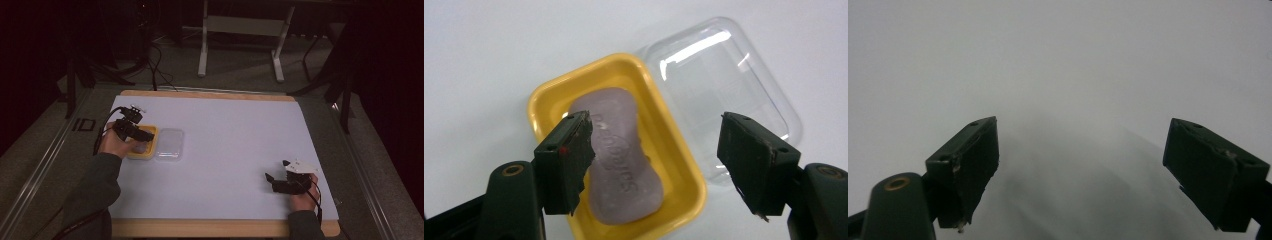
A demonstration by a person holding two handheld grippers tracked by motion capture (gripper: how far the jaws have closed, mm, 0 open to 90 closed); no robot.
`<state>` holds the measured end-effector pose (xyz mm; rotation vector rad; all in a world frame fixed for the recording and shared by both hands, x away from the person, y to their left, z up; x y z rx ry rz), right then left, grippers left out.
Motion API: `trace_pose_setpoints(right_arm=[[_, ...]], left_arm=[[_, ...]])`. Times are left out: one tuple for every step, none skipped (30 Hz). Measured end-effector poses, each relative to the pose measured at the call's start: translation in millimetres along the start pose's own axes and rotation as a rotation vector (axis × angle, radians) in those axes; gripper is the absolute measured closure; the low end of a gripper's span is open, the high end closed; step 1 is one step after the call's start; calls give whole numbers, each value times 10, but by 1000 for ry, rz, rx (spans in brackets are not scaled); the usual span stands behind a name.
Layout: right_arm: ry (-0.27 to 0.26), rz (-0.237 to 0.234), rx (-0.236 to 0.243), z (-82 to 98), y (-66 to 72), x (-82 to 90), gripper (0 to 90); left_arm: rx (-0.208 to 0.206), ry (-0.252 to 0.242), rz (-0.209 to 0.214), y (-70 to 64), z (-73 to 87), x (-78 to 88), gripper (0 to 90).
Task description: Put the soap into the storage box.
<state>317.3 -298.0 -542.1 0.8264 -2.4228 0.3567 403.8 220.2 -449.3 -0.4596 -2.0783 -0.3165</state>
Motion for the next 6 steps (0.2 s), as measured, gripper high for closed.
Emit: trace_pose_setpoints(right_arm=[[0, 0, 0, 0, 0, 0, 144], [0, -1, -1, 0, 0, 0, 144], [0, -1, -1, 0, -1, -1, 144], [0, -1, 0, 0, 0, 0, 144], [0, -1, 0, 0, 0, 0, 144], [1, -1, -2, 0, -1, -1, 144]], left_arm=[[-13, -7, 3, -26, 11, 11, 304], [-28, -12, 3, -53, 22, 20, 304], [-35, -17, 3, -84, 33, 25, 304], [-45, -20, 1, -119, 45, 28, 304], [-45, -20, 1, -119, 45, 28, 304], [-65, -24, 0, -164, 63, 36, 305]])
Point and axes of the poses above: each handheld gripper's, and its own axes: x roughly backward along the jaws, z roughly out of its underside, y roughly to its left, the point moved 1 cm from there along -x, roughly forward along the jaws, and after that the axes turned 3 degrees about -z, right-handed, at the moved point
